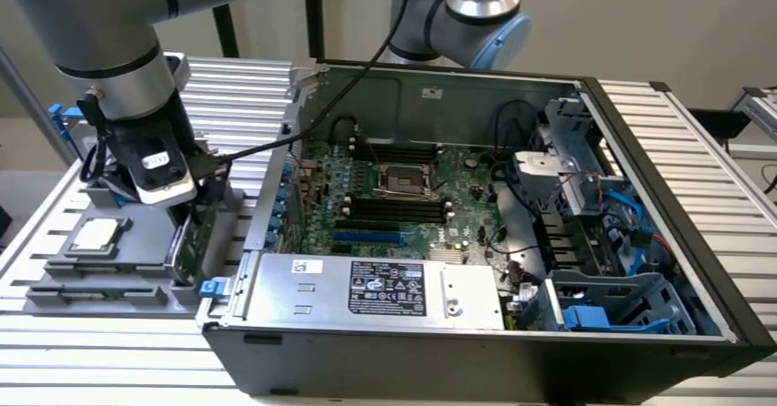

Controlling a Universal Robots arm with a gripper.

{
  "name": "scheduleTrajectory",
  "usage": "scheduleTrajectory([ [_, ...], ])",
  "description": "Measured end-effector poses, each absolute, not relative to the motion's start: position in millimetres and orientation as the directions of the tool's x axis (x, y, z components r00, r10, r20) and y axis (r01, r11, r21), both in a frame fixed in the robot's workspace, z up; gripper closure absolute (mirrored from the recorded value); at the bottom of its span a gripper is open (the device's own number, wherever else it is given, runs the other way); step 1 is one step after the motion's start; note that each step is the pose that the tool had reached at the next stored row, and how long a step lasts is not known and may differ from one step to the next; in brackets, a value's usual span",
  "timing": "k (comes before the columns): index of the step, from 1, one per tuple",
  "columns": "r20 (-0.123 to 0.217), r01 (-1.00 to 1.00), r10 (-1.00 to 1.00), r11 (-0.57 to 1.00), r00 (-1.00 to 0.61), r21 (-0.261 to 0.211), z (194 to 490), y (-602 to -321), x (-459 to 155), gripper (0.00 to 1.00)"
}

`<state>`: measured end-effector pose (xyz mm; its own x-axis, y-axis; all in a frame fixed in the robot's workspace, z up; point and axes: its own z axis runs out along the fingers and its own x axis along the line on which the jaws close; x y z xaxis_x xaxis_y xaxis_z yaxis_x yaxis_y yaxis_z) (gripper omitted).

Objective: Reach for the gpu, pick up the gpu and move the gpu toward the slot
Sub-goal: 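Pick up the gpu and move the gpu toward the slot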

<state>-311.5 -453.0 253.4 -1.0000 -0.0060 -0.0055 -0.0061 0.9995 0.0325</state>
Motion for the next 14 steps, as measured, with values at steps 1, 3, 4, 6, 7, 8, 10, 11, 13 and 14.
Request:
scheduleTrajectory([
  [1,-0.005,-0.006,-0.006,0.999,-1.0,0.032,257.8,-453.0,-311.5,0.74],
  [3,-0.004,-0.006,-0.006,0.999,-1.0,0.032,266.9,-453.0,-311.5,0.74],
  [4,-0.003,-0.006,-0.006,0.999,-1.0,0.032,271.6,-453.0,-311.5,0.74],
  [6,-0.003,-0.006,-0.006,0.999,-1.0,0.033,280.6,-453.0,-311.3,0.74],
  [7,-0.002,-0.006,-0.006,0.999,-1.0,0.032,285.5,-453.0,-311.2,0.74],
  [8,-0.002,-0.006,-0.006,0.999,-1.0,0.033,289.6,-453.0,-311.1,0.74],
  [10,-0.002,-0.006,-0.006,0.999,-1.0,0.032,298.6,-453.0,-310.8,0.74],
  [11,-0.002,-0.006,-0.006,0.999,-1.0,0.033,303.4,-453.0,-310.6,0.74],
  [13,-0.001,-0.006,-0.006,0.999,-1.0,0.033,312.4,-453.0,-310.0,0.74],
  [14,-0.001,-0.006,-0.006,0.999,-1.0,0.033,316.9,-453.0,-309.6,0.74],
])
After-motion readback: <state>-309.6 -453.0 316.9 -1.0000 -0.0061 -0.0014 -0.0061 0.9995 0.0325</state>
